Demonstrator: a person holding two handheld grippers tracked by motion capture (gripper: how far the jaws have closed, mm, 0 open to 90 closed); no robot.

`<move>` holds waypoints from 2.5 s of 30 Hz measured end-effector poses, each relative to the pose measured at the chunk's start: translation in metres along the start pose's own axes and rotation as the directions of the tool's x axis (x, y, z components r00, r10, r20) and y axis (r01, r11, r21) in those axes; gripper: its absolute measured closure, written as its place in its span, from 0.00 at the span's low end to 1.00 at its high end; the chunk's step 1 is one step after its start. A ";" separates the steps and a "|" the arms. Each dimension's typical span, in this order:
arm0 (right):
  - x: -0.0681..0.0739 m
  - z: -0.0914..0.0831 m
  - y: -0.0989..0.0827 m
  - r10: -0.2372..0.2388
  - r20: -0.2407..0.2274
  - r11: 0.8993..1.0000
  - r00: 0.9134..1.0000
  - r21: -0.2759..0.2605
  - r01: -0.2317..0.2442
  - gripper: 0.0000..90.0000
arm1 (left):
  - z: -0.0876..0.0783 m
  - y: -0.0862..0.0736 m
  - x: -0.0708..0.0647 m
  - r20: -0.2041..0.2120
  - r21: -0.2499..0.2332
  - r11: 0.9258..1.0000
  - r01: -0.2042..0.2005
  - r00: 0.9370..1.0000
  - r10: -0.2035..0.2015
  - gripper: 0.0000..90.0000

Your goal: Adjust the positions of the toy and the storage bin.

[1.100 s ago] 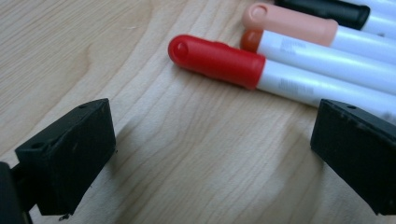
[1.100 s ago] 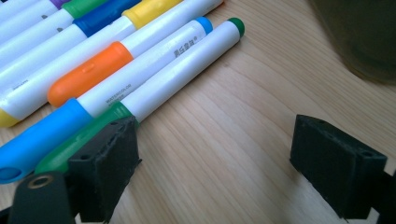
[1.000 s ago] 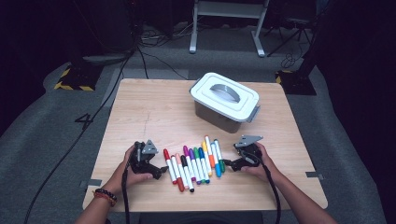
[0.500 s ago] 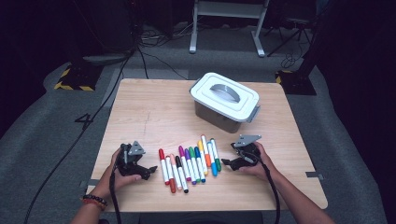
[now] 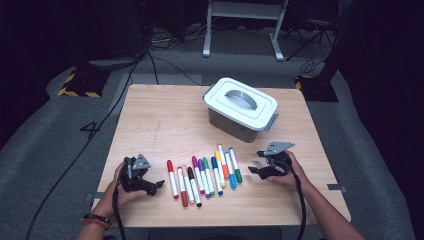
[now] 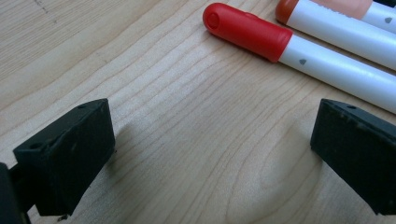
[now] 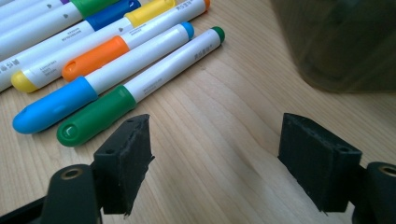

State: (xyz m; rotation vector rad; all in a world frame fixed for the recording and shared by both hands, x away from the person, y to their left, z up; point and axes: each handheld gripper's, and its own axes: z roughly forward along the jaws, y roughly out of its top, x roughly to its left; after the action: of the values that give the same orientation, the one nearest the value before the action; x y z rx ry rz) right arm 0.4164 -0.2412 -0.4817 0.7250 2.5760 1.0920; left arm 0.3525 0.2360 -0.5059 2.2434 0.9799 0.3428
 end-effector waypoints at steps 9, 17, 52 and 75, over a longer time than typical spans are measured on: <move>-0.013 -0.011 -0.008 0.040 0.024 0.999 0.999 -0.006 -0.040 0.27 | 0.001 0.001 0.001 0.000 0.000 1.000 -0.010 1.000 0.010 0.00; -0.018 -0.015 -0.006 0.042 0.046 0.999 0.998 -0.016 -0.041 0.29 | 0.001 0.001 0.001 0.004 0.000 1.000 -0.007 1.000 0.007 0.00; -0.038 -0.024 -0.004 0.041 0.054 0.998 0.998 0.039 -0.043 0.67 | 0.001 0.002 0.001 0.003 0.001 1.000 -0.012 1.000 0.012 0.00; -0.040 -0.024 0.008 0.022 0.063 0.999 0.998 -0.039 -0.020 0.68 | 0.002 0.002 0.001 0.006 0.001 1.000 -0.010 1.000 0.010 0.00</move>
State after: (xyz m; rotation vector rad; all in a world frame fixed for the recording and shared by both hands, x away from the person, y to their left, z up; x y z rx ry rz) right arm 0.4434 -0.2725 -0.4579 0.7669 2.4929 1.1029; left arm 0.3554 0.2352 -0.5058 2.2498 0.9667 0.3398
